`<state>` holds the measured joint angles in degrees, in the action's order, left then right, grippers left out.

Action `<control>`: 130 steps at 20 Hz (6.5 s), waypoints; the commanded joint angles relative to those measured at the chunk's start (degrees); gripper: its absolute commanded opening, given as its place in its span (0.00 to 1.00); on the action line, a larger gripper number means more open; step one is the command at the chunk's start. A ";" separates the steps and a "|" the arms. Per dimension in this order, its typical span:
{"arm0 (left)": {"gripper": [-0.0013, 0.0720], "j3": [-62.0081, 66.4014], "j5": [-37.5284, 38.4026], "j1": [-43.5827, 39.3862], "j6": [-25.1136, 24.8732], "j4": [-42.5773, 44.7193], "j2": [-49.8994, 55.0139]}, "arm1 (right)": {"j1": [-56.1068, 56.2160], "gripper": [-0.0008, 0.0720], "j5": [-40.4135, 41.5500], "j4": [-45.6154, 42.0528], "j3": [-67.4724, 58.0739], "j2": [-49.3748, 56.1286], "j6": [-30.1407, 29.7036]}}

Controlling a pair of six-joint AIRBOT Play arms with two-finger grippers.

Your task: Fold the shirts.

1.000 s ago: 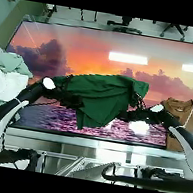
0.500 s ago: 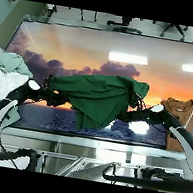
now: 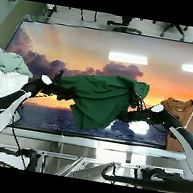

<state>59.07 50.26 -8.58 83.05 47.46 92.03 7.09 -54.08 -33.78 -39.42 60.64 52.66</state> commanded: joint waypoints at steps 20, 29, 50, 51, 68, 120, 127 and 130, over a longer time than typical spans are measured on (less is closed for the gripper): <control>0.04 47.71 18.84 20.52 8.79 -1.05 -33.48 | -31.45 0.04 -15.65 -3.08 -56.06 -26.93 0.70; 0.04 33.83 24.63 30.91 8.52 2.40 -41.40 | -31.41 0.04 -20.00 4.11 -63.63 -23.54 1.57; 0.96 19.02 9.88 17.64 -2.25 2.23 4.59 | -30.93 0.04 -5.22 9.40 -7.69 -4.52 -14.67; 0.96 21.55 13.62 18.49 -2.25 2.54 4.24 | -30.95 0.04 -4.94 9.40 -7.69 -4.35 -15.21; 0.96 -8.33 4.87 19.78 -7.10 2.82 -8.85 | -30.53 0.04 -5.07 9.42 -7.67 -4.17 -17.40; 0.03 29.64 18.03 16.26 -1.73 -2.56 -16.35 | -25.73 0.04 -17.90 7.89 -63.28 9.77 4.09; 0.03 41.62 19.43 13.99 -6.34 -7.34 -14.99 | -25.68 0.04 -14.88 10.03 -65.42 6.69 -0.48; 0.03 49.99 19.76 13.97 -6.34 -11.23 -21.99 | -25.68 0.04 -11.32 9.79 -65.90 -3.85 -2.73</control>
<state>102.04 69.25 5.67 77.25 39.72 74.46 -18.50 -68.47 -23.97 -104.79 64.07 52.34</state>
